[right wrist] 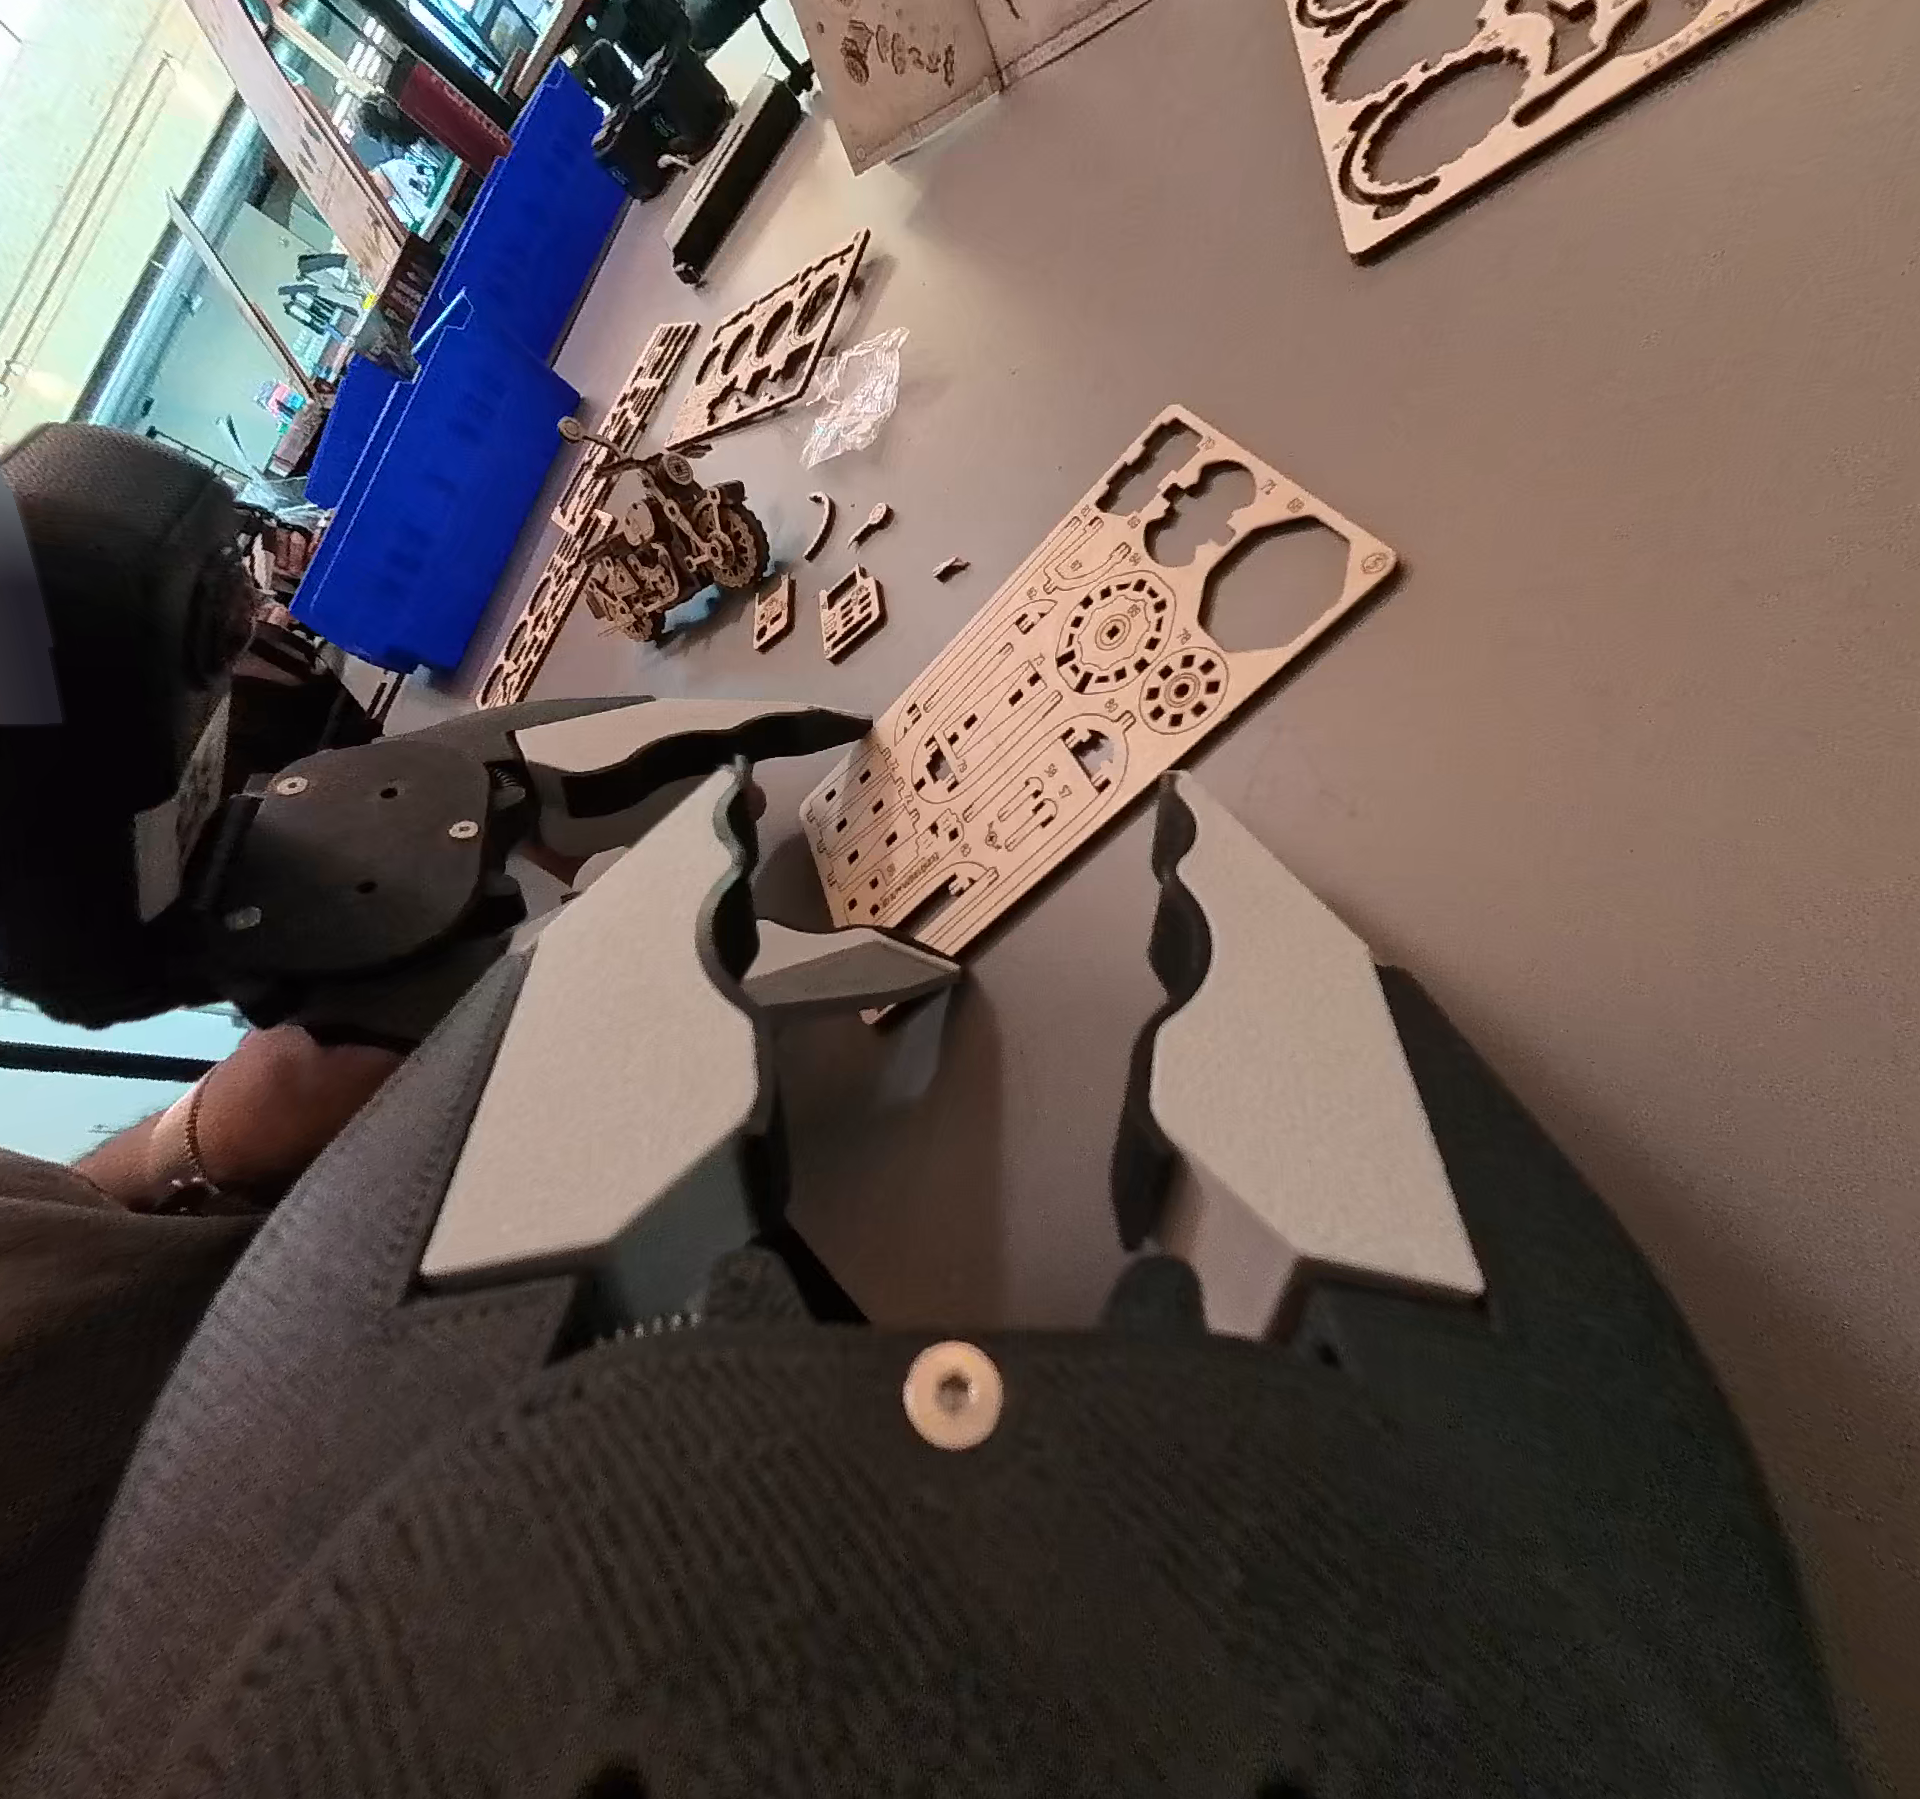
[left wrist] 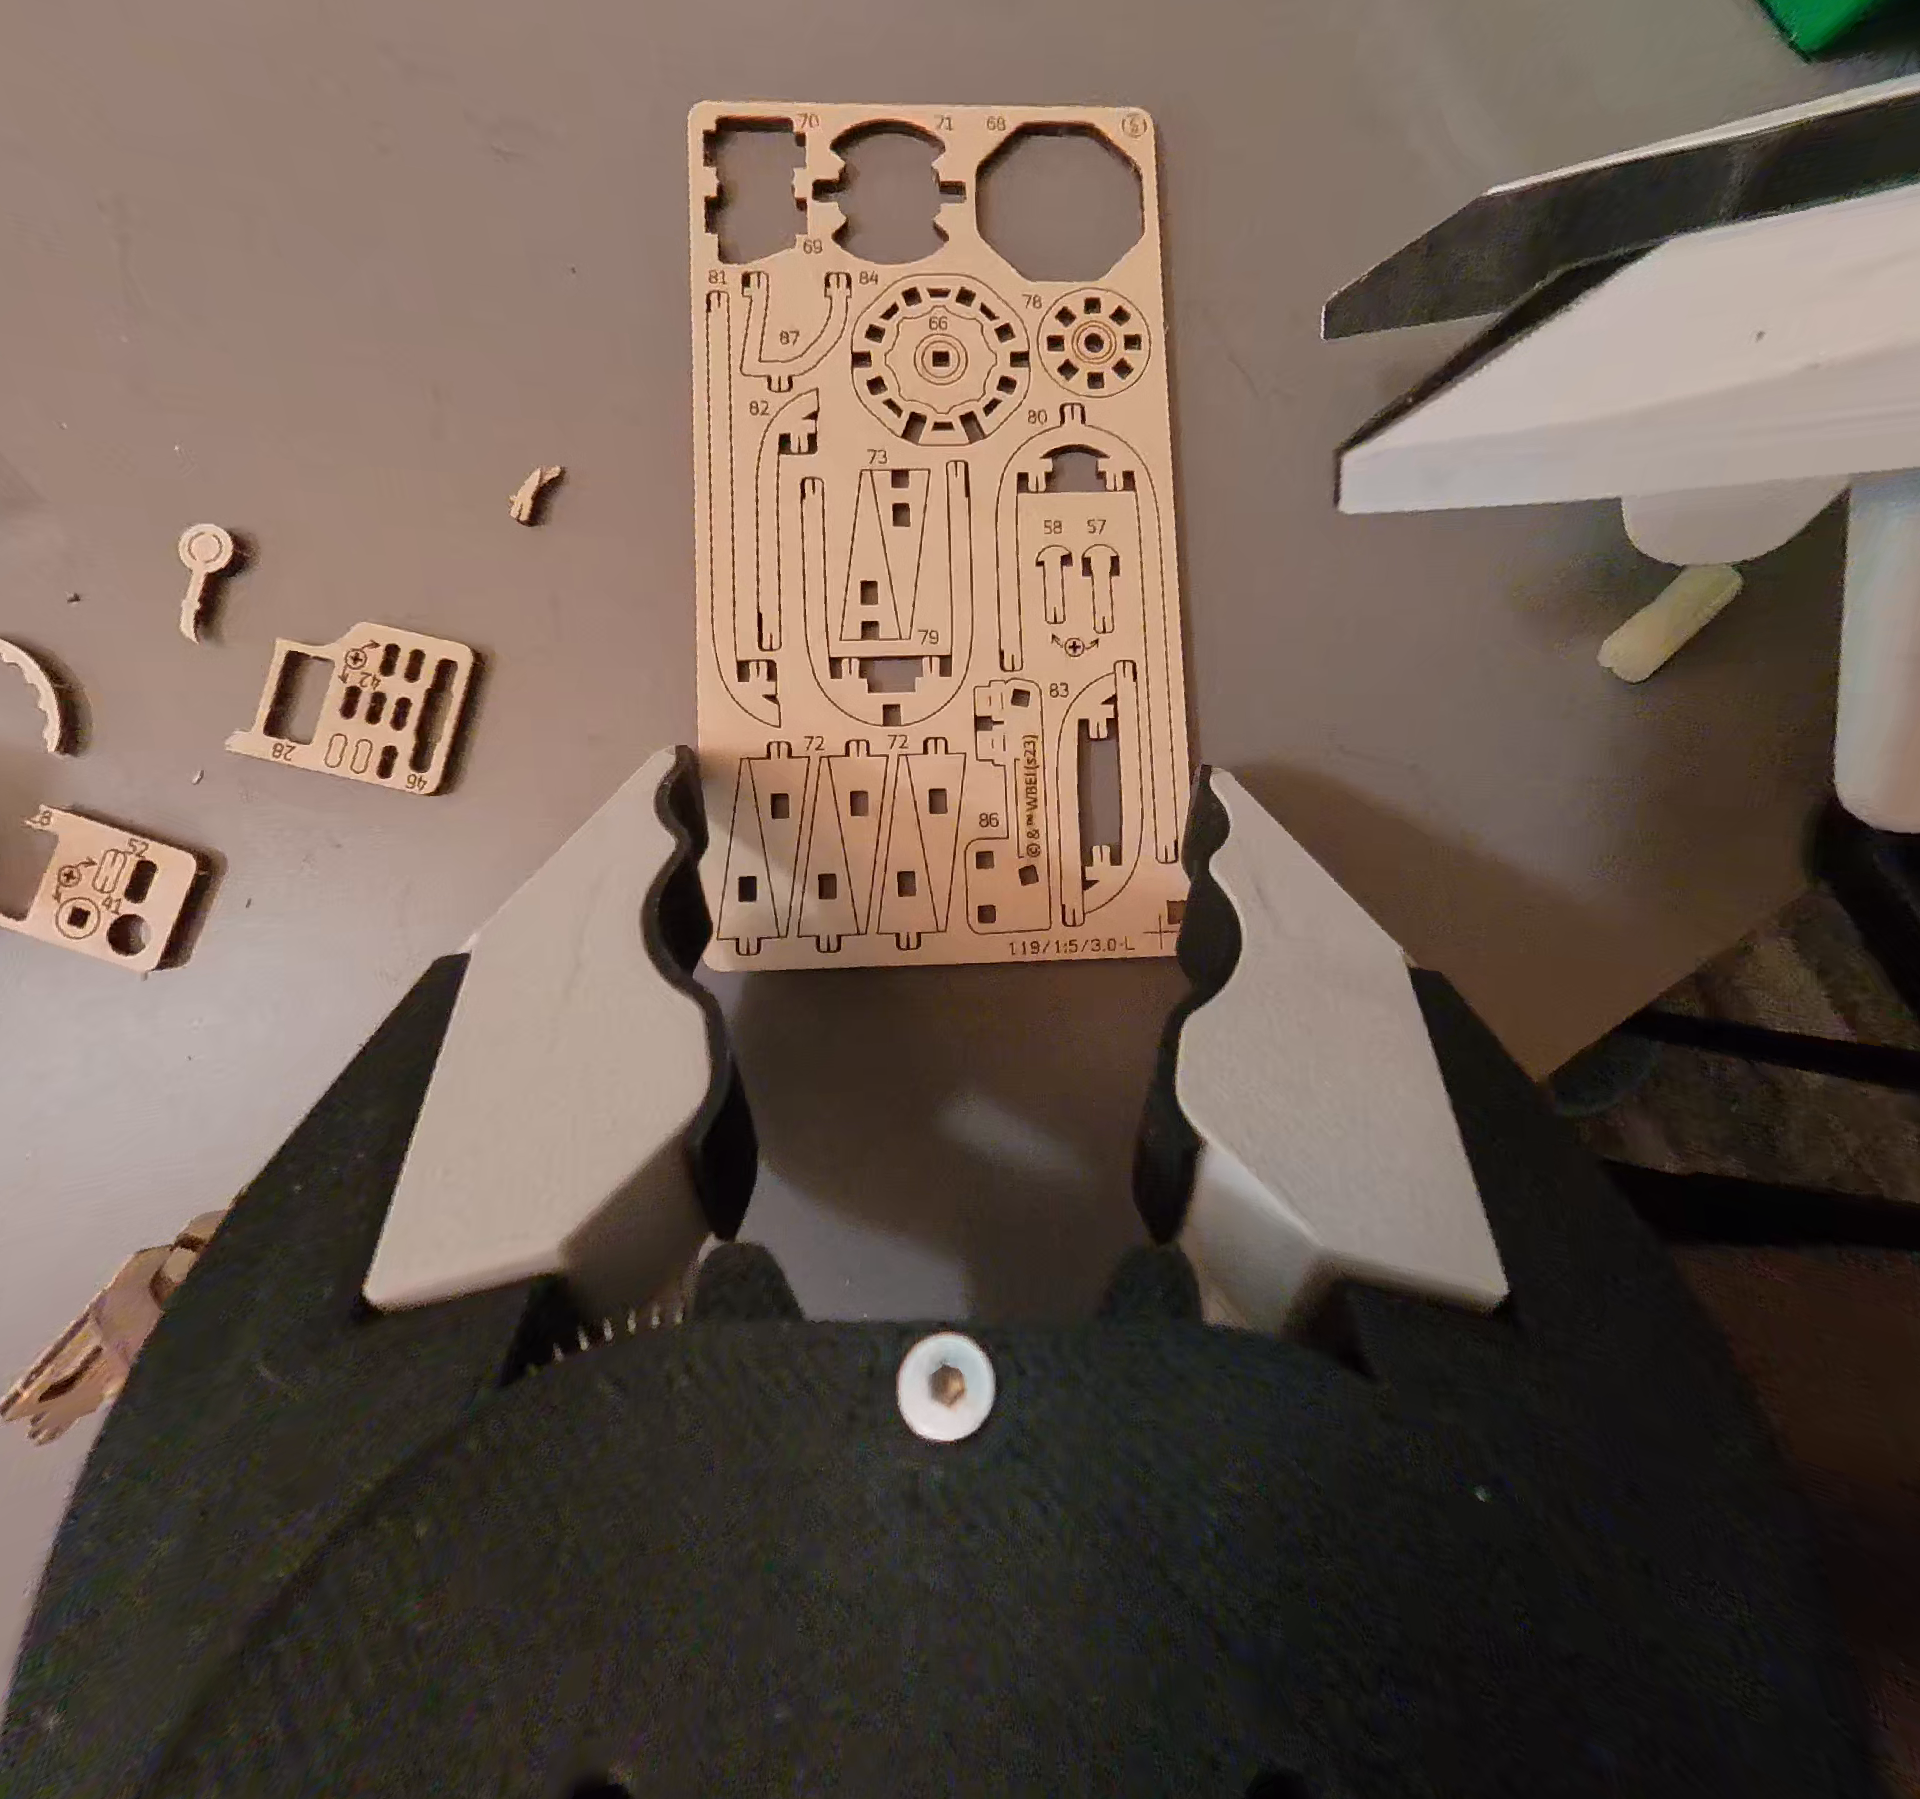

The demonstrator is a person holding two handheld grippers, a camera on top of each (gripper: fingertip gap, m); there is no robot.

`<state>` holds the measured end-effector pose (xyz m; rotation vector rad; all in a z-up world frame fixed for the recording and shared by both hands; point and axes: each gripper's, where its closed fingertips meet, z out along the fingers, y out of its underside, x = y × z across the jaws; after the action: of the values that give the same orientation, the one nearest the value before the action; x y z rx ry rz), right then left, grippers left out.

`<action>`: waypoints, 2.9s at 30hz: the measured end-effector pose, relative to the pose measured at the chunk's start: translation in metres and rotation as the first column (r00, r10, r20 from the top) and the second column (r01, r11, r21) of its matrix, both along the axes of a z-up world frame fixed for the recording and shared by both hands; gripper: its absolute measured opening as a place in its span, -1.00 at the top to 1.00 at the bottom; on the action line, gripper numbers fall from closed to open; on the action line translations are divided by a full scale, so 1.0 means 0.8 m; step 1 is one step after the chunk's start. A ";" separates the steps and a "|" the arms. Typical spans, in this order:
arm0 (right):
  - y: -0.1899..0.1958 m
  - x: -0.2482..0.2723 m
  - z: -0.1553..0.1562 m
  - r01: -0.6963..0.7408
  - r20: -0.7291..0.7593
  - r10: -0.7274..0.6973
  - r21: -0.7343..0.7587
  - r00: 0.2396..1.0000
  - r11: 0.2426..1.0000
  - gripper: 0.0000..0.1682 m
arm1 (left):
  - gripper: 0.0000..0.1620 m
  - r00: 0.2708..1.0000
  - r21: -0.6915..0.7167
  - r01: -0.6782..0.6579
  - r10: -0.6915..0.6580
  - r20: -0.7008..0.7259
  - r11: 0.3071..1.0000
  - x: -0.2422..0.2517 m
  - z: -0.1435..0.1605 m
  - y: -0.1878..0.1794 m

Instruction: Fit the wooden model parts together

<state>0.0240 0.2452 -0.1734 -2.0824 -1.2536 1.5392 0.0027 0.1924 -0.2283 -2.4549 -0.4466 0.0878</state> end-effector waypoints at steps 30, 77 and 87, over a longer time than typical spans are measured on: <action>-0.044 -0.017 0.022 -0.090 -0.139 0.057 -0.241 0.989 0.966 0.98 | -0.15 0.918 0.460 0.049 -0.222 0.329 0.886 0.045 0.085 -0.011; -0.074 -0.006 0.105 -0.295 -0.547 0.111 -0.261 0.830 0.919 0.54 | 1.00 0.710 0.857 0.028 -0.613 0.345 0.515 0.009 0.168 -0.084; -0.049 -0.029 0.078 -0.158 -0.448 0.101 -0.093 0.889 0.983 0.51 | 1.00 0.676 0.850 -0.134 -0.580 0.454 0.509 -0.032 0.178 -0.086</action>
<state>0.0006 0.2061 -0.1109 -1.5996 -1.1617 2.0537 -0.0232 0.1240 -0.0862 -1.4109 -0.3096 -1.0307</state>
